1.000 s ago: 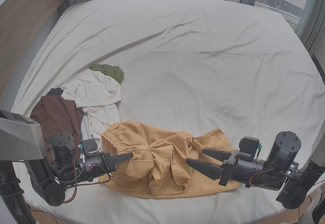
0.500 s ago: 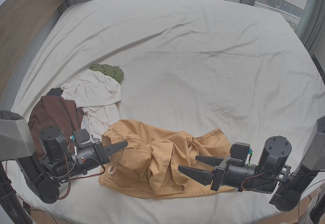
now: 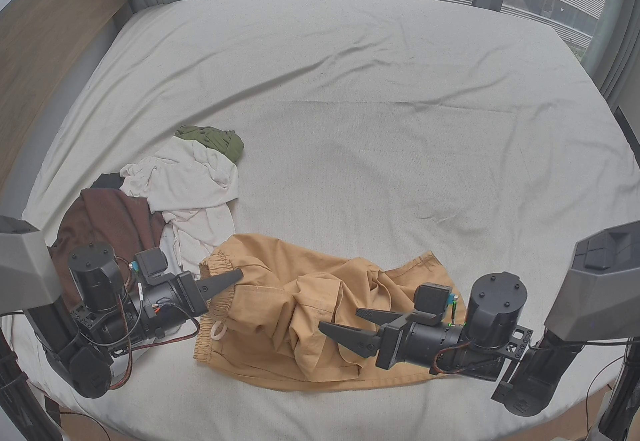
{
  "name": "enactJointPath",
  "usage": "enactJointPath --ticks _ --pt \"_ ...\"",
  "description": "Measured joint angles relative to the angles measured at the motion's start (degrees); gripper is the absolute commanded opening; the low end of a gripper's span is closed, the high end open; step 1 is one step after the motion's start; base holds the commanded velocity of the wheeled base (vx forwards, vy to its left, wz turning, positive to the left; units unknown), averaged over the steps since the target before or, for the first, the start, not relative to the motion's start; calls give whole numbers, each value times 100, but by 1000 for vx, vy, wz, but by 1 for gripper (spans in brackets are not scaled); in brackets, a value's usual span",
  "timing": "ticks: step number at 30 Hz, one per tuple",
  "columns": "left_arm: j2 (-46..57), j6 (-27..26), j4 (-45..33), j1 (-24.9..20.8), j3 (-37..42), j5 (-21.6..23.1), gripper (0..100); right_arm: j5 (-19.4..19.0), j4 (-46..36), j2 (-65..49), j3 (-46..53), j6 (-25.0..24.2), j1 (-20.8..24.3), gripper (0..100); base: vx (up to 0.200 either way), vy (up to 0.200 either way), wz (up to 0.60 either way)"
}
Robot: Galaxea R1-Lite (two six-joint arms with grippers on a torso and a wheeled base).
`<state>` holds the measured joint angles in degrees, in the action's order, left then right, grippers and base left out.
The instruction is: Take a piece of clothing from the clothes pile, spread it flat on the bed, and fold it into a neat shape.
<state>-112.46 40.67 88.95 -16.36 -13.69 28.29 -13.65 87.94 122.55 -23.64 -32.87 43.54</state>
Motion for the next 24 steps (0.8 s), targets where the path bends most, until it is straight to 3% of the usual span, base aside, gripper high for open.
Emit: enactJointPath --ticks 24 --pt "20 -88 2 206 -30 9 0 6 -46 686 -1092 7 2 100 0 0 0"
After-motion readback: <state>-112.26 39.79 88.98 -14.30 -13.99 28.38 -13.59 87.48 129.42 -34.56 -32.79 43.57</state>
